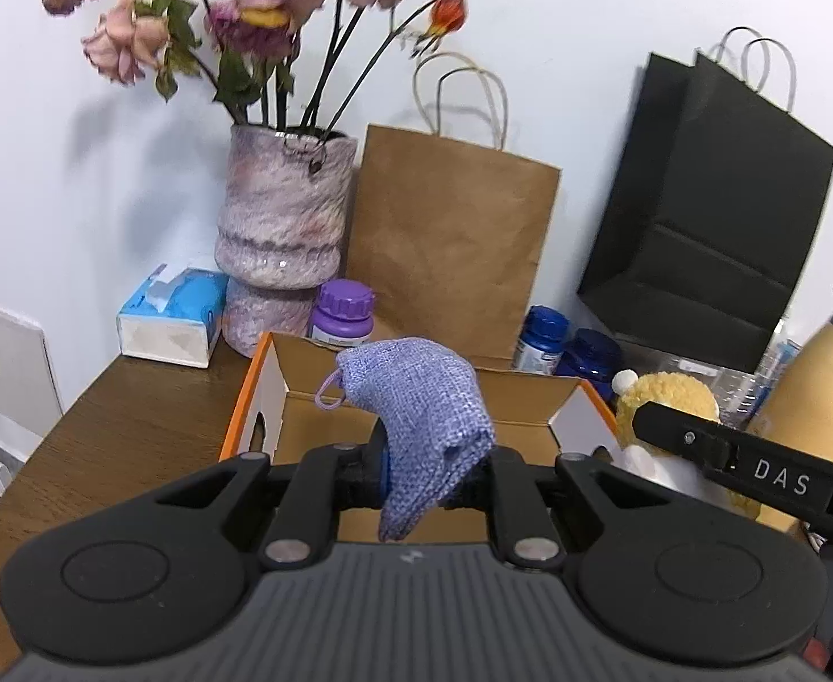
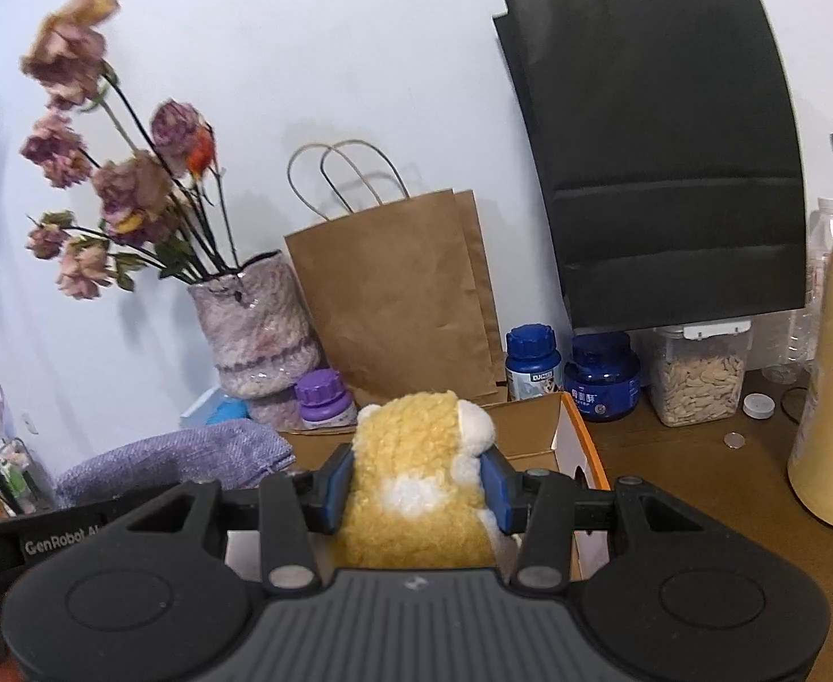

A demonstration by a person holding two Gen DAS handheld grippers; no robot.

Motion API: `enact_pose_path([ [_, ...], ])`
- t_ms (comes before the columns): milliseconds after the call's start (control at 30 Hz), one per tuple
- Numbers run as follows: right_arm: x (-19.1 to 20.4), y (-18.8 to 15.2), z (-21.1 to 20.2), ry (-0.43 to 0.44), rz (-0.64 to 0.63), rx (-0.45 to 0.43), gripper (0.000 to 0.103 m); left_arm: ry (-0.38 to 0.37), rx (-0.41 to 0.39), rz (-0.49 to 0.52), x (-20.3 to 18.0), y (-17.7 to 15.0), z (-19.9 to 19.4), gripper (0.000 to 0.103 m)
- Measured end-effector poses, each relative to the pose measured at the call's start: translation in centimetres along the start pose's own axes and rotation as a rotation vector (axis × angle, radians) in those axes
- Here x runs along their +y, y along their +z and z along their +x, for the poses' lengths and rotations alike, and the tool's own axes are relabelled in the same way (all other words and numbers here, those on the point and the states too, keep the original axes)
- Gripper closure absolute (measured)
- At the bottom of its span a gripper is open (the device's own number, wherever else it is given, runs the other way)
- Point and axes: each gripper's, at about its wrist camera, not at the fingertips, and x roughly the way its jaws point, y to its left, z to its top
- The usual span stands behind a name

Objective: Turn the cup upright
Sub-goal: 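Lift the pouch and alpaca with both tools and carry them toward the box, then lower the pouch and alpaca into the box and open both tools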

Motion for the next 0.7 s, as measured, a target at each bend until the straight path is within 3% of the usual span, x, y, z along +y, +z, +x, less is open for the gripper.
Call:
enact_pose_path([
  [433,0.2,-0.4,8.4,-0.081,-0.061,0.1,0.058,0.031,0.067,-0.056,3.2,-0.8,6.2,0.091],
  [700,-0.5,-1.2,10.7,-0.11,-0.054,0.128,0.058,0.067,0.095,-0.055,4.1,-1.1,7.9,0.093],
])
